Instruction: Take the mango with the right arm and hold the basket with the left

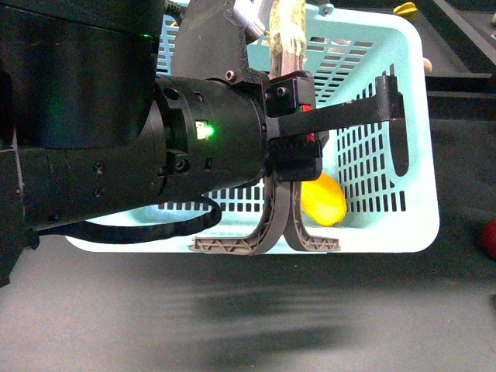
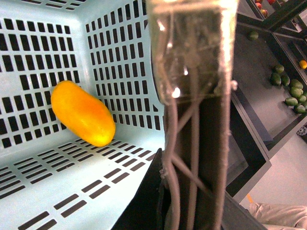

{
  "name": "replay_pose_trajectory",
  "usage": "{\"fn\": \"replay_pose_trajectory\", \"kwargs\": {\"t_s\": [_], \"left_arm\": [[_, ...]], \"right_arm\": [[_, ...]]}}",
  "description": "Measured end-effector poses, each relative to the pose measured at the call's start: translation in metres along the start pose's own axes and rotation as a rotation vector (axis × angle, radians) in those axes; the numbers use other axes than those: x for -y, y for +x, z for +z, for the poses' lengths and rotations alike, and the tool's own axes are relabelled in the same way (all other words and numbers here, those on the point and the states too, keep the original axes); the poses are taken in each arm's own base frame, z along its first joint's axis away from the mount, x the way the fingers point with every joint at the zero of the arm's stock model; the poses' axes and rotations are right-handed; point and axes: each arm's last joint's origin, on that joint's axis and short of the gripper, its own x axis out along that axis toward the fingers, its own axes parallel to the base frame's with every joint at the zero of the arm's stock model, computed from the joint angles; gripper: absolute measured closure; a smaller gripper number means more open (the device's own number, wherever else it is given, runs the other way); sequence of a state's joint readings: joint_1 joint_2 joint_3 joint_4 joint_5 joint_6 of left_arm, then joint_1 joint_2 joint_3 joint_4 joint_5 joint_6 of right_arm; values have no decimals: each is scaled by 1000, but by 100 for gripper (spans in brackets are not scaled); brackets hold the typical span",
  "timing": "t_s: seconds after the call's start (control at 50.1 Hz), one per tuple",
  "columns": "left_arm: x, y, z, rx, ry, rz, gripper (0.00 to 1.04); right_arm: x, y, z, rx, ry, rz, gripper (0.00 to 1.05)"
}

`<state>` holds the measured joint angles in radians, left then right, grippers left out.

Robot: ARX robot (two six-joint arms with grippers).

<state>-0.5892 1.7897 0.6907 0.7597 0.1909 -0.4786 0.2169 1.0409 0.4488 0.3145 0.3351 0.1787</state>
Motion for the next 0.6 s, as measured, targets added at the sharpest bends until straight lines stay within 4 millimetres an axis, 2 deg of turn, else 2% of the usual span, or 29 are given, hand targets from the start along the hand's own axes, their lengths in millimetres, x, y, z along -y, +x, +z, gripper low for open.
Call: {"fn": "replay_pose_trajectory", "kwargs": {"t_s": [0.26,0.599], "left_arm": [[0,0,0,0,0,0,96],[0,0,0,-2,0,-2,96]], "right_arm": [[18,-40,-26,35,72,-227,8],[18,-43,-25,51,101,-215,9]]}}
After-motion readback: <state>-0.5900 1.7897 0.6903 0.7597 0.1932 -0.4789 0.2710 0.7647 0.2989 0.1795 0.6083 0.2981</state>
